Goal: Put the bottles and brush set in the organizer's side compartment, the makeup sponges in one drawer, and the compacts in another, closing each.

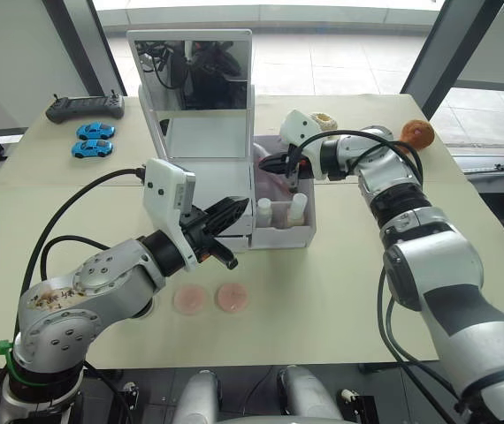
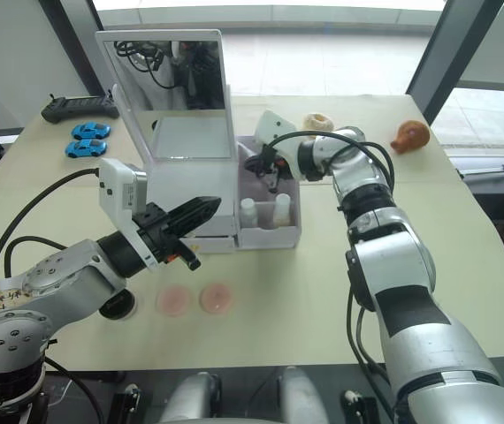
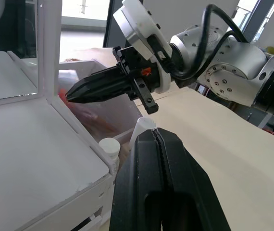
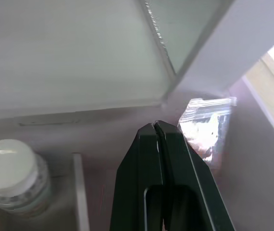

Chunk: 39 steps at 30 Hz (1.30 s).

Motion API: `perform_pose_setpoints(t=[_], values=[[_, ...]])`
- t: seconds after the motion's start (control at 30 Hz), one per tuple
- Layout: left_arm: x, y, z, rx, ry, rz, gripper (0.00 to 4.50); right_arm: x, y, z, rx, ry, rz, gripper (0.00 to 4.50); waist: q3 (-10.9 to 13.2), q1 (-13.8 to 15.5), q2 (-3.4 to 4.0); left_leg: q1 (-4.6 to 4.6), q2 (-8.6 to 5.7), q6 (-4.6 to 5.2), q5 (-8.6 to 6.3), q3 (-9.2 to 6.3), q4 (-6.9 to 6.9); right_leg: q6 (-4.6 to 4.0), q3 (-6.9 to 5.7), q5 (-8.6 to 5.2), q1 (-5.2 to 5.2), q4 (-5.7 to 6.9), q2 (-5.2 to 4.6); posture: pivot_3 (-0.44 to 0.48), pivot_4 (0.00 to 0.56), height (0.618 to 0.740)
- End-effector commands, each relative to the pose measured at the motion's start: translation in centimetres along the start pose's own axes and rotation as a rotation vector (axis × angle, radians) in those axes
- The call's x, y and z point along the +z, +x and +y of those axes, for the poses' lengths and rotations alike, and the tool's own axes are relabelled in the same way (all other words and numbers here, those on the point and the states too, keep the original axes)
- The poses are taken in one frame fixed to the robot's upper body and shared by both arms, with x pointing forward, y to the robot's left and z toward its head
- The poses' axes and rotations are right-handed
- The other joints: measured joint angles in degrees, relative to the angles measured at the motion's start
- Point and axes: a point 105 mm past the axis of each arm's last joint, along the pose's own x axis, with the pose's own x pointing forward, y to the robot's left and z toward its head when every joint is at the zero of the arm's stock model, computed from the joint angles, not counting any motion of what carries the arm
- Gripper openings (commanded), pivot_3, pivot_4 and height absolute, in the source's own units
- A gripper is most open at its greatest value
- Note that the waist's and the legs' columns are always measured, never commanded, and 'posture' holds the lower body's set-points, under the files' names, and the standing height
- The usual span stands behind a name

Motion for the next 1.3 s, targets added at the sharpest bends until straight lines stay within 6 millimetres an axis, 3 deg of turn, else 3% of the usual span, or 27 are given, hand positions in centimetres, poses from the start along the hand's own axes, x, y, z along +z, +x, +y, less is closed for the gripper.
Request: perform_pose_setpoints(t=[0.03, 0.2, 0.43, 0.63, 0.73, 0.83, 0.9, 1.0, 1.03, 1.1, 1.2, 1.3], values=[[0.8, 0.1, -0.4, -0.019, 0.018, -0.036, 0.0, -1.0, -0.3, -0.8, -0.066, -0.039, 0.07, 0.01, 0.0, -0.01, -0.01, 0.02, 0.0, 0.0, 0.0, 0.0, 0.0, 0.0, 0.0, 0.0, 0.02, 0.0, 0.0, 0.0, 0.15, 0.74], [0.6, 0.1, -0.5, -0.032, 0.013, -0.026, 0.0, -1.6, 0.1, -0.3, -0.06, -0.043, 0.094, 0.01, 0.0, -0.15, 0.0, 0.01, 0.01, 0.0, 0.0, 0.0, -0.01, 0.0, 0.01, 0.0, -0.02, 0.05, 0.02, 0.0, 0.15, 0.74], [0.5, 0.0, -0.4, -0.048, 0.031, -0.01, 0.0, 1.7, -1.7, -0.7, 0.048, -0.036, -0.076, 0.01, 0.0, -0.05, 0.0, 0.0, 0.0, 0.0, 0.0, -0.01, 0.02, 0.0, 0.0, 0.0, 0.0, 0.06, 0.02, 0.0, 0.15, 0.74], [0.5, -1.3, -0.4, -0.123, 0.038, 0.012, 0.0, 4.5, -7.3, -0.9, 0.17, 0.006, -0.249, 0.01, 0.01, 0.04, 0.01, -0.01, 0.01, 0.0, 0.0, -0.05, 0.01, 0.01, -0.06, 0.0, 0.02, 0.06, 0.02, 0.0, 0.15, 0.74], [0.4, -2.7, -0.4, -0.192, 0.045, 0.055, 0.0, 3.6, -10.1, -0.9, 0.134, 0.046, -0.228, 0.01, 0.0, 0.1, 0.0, 0.0, 0.02, 0.0, 0.0, -0.08, 0.0, 0.01, -0.11, -0.01, 0.07, 0.0, 0.02, 0.0, 0.15, 0.74], [1.0, -4.4, 0.9, -0.199, 0.056, 0.062, 0.0, 2.5, -12.1, -0.3, 0.098, 0.105, -0.199, 0.01, 0.02, 0.03, 0.05, 0.02, 0.01, 0.01, -0.01, -0.05, 0.0, 0.01, -0.1, -0.03, 0.07, -0.02, 0.0, 0.0, 0.15, 0.74], [0.9, -6.1, 4.3, -0.1, 0.066, 0.072, 0.0, 1.4, -13.8, 1.0, 0.088, 0.203, -0.201, 0.01, 0.0, -0.06, 0.19, 0.01, 0.01, 0.01, 0.0, 0.02, 0.0, 0.01, -0.05, -0.04, -0.03, 0.02, 0.0, 0.0, 0.15, 0.74], [0.8, -8.3, 7.6, -0.01, 0.087, 0.103, 0.0, -0.3, -15.6, 2.1, 0.026, 0.268, -0.162, 0.01, 0.02, 0.03, 0.24, 0.02, 0.04, 0.02, 0.0, 0.05, -0.04, -0.06, -0.03, -0.13, -0.17, 0.15, 0.05, 0.0, 0.15, 0.74], [0.9, -9.2, 9.1, 0.04, 0.107, 0.107, 0.2, -1.2, -16.3, 2.4, -0.007, 0.283, -0.132, 0.19, 0.02, 0.03, 0.24, 0.0, 0.04, 0.02, 0.0, 0.06, -0.05, -0.06, -0.03, -0.14, -0.22, 0.18, 0.05, 0.0, 0.15, 0.74], [1.0, -10.7, 11.1, 0.094, 0.137, 0.121, 0.6, -2.4, -17.5, 2.9, -0.058, 0.322, -0.11, 0.61, 0.02, 0.05, 0.22, -0.05, 0.04, 0.02, 0.0, 0.13, -0.03, 0.03, 0.0, -0.23, -0.31, 0.17, 0.04, 0.0, 0.15, 0.74], [0.5, -14.5, 17.2, 0.319, 0.155, 0.118, 1.53, -5.1, -20.1, 3.5, -0.204, 0.412, -0.126, 1.64, -0.02, 0.18, 0.19, -0.05, 0.06, 0.02, 0.0, 0.21, -0.05, 0.01, 0.04, -0.27, -0.36, 0.16, 0.03, 0.0, 0.15, 0.74], [-0.7, -17.2, 20.9, 0.45, 0.164, 0.128, 2.42, -7.7, -22.0, 4.8, -0.31, 0.481, -0.096, 2.62, -0.06, 0.19, 0.14, -0.04, 0.06, 0.03, -0.01, 0.23, -0.06, -0.04, 0.03, -0.29, -0.37, 0.19, 0.03, 0.0, 0.15, 0.74]])
